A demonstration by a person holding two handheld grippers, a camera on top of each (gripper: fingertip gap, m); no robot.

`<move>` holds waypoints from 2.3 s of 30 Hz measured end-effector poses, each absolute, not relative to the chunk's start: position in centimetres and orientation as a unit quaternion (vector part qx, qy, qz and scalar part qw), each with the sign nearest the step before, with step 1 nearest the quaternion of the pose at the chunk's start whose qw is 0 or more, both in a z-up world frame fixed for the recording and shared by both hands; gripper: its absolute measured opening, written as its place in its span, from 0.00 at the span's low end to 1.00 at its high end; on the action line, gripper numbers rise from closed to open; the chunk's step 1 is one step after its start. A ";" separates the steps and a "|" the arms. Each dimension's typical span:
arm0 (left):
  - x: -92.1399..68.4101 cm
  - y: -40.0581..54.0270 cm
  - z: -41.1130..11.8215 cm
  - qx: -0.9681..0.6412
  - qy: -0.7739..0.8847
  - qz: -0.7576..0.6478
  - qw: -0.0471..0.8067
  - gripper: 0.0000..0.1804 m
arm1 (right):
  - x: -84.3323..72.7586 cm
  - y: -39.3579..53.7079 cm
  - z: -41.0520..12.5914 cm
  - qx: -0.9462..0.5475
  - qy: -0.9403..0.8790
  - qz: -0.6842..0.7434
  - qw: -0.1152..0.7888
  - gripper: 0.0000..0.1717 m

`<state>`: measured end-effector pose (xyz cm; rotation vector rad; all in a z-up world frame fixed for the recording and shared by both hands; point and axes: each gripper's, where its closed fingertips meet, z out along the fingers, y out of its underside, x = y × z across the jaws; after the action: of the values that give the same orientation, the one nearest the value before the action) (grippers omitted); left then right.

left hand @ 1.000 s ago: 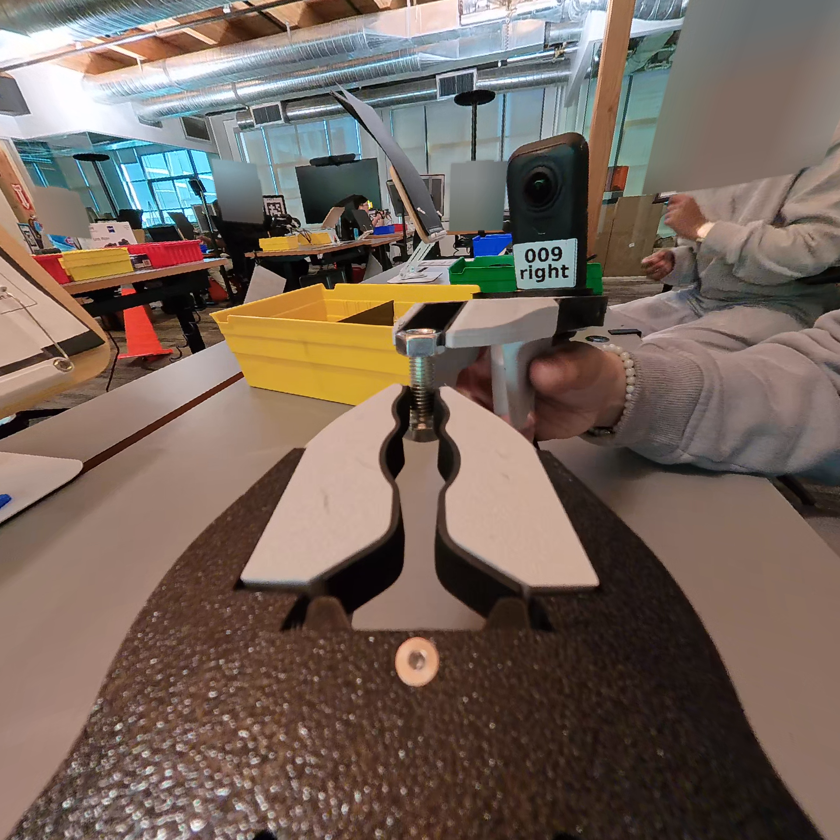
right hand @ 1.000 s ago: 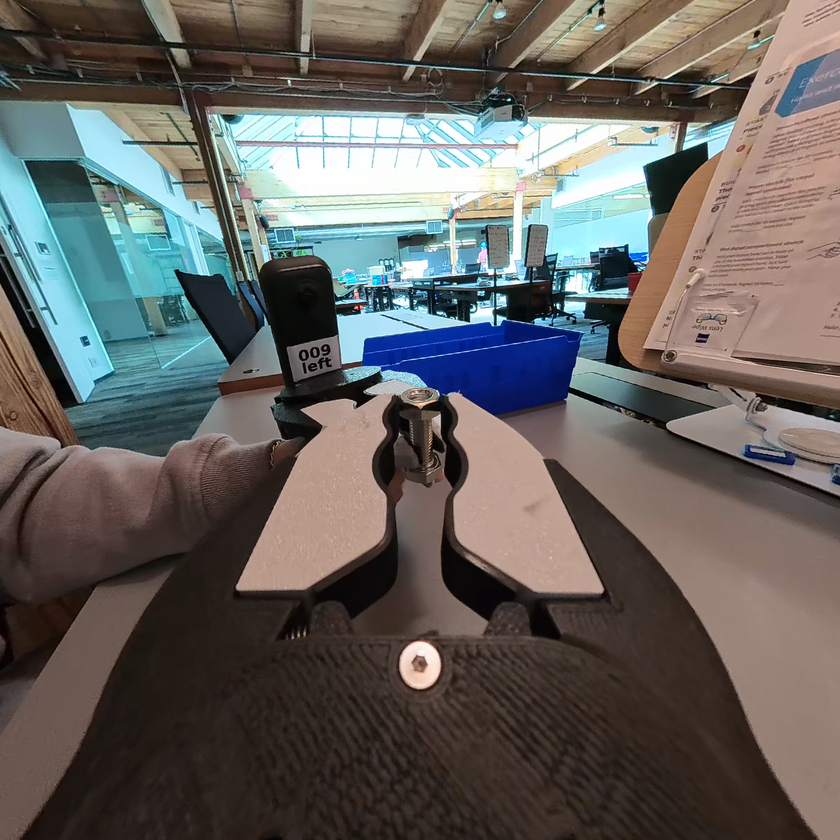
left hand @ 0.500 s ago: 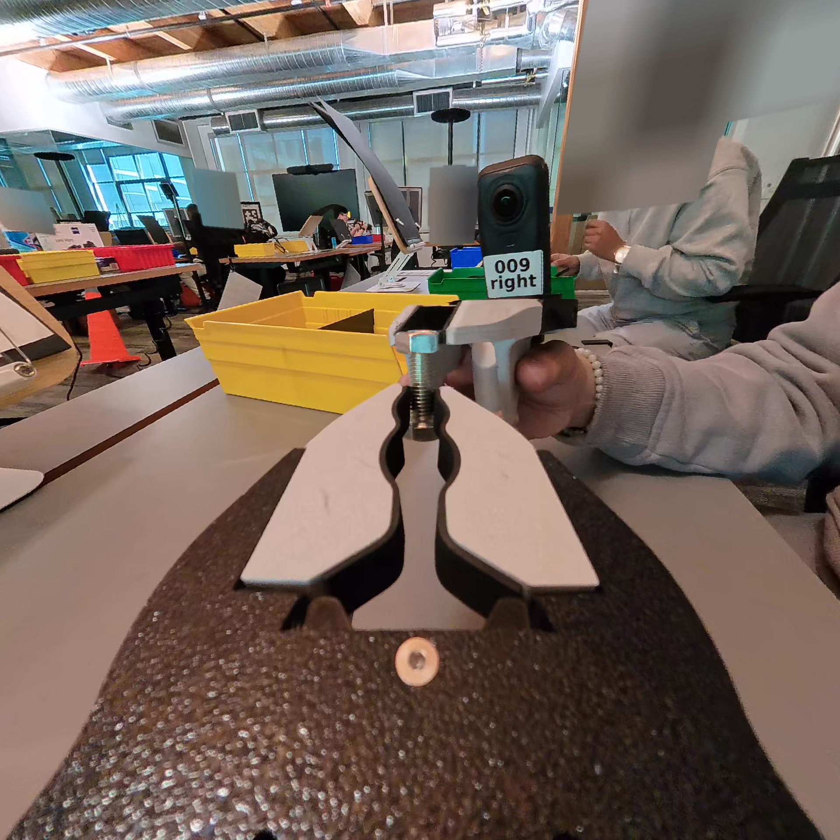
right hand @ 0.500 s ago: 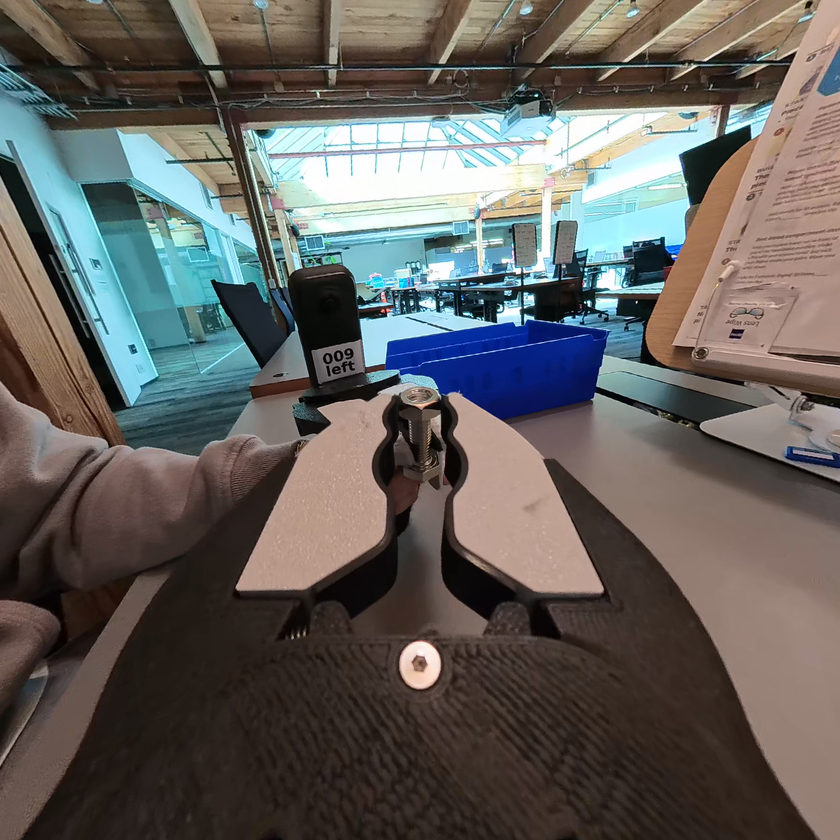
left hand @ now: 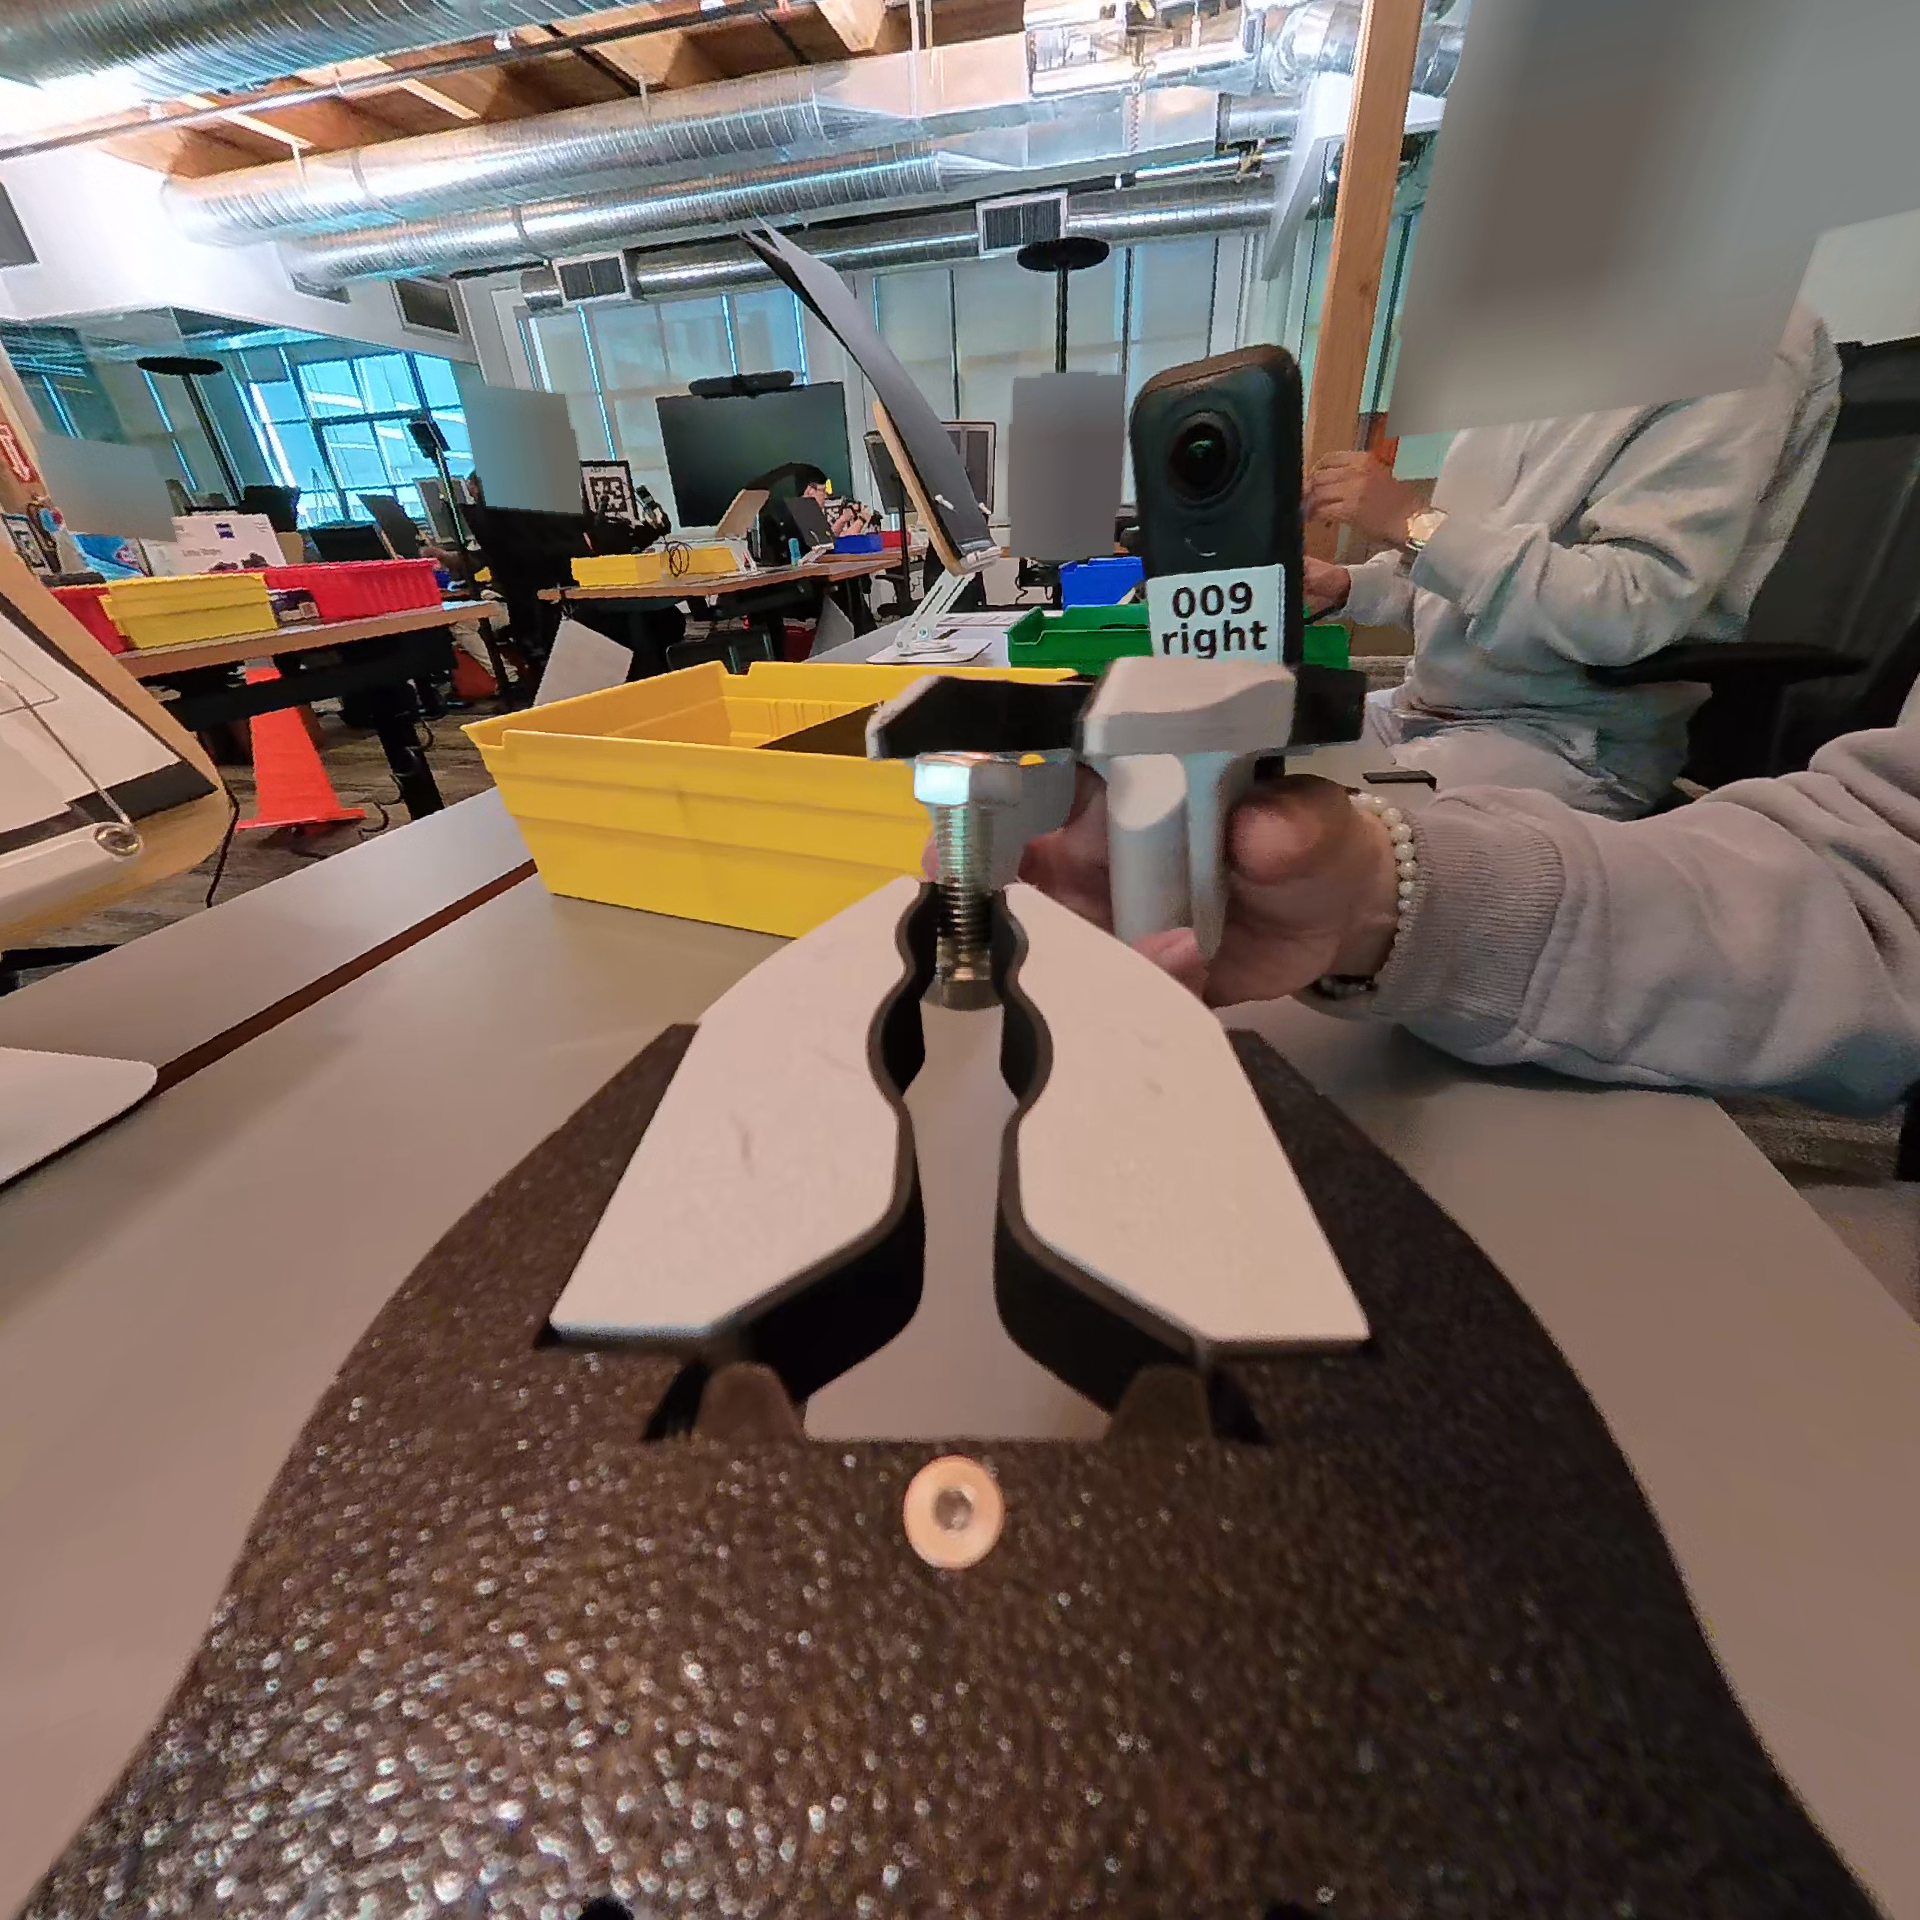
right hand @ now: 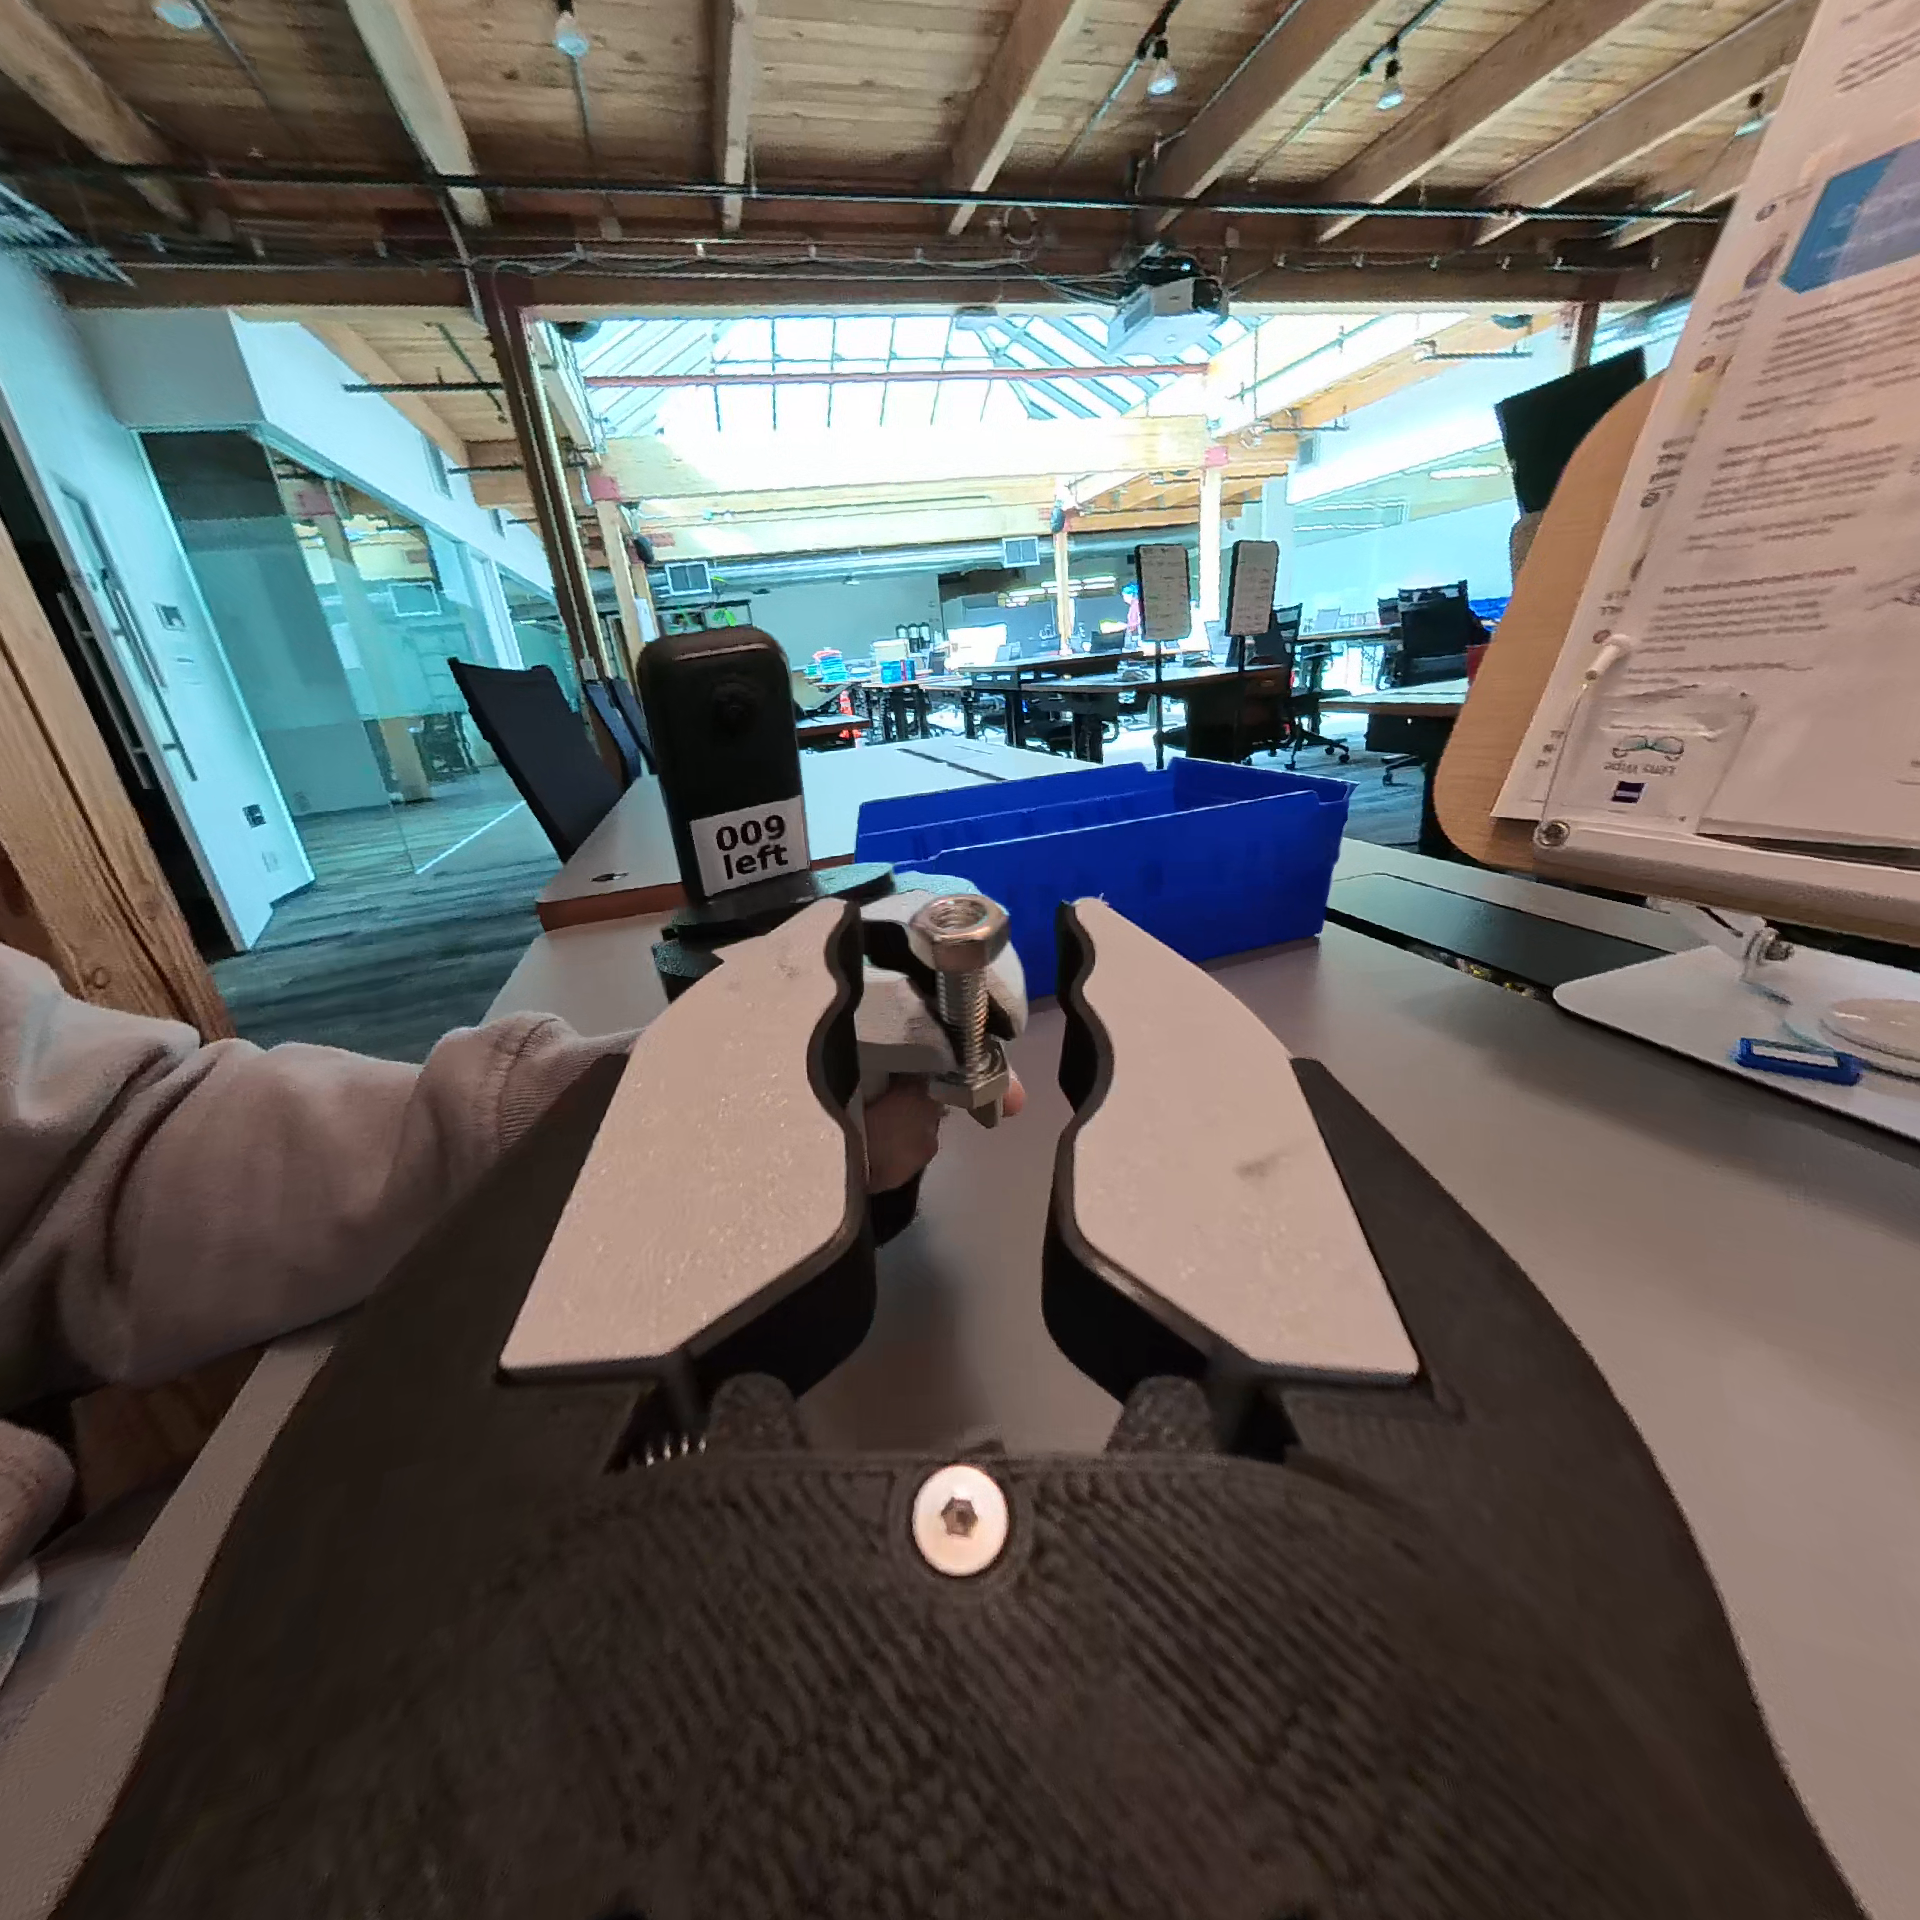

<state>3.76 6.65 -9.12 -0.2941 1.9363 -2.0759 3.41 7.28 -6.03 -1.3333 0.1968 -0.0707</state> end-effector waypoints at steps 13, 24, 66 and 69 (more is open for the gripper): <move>3.7 6.3 -9.4 -0.096 0.679 -0.713 0.146 0.05 | 3.4 7.7 -6.4 -0.631 0.089 -0.048 0.769 0.11; 2.4 6.1 -8.5 -0.076 0.661 -0.740 0.096 0.05 | 2.2 7.5 -5.5 -0.614 0.060 0.003 0.787 0.11; 2.9 6.3 -8.3 -0.085 0.653 -0.744 0.116 0.05 | 2.8 7.4 -5.6 -0.614 0.077 -0.013 0.786 0.10; 2.2 6.2 -8.2 -0.072 0.650 -0.751 0.095 0.05 | 2.9 7.0 -5.0 -0.597 0.083 0.008 0.798 0.10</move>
<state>2.25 6.19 -8.18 -0.2130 1.9269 -2.2253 2.91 7.03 -5.03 -1.2810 0.1785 0.0163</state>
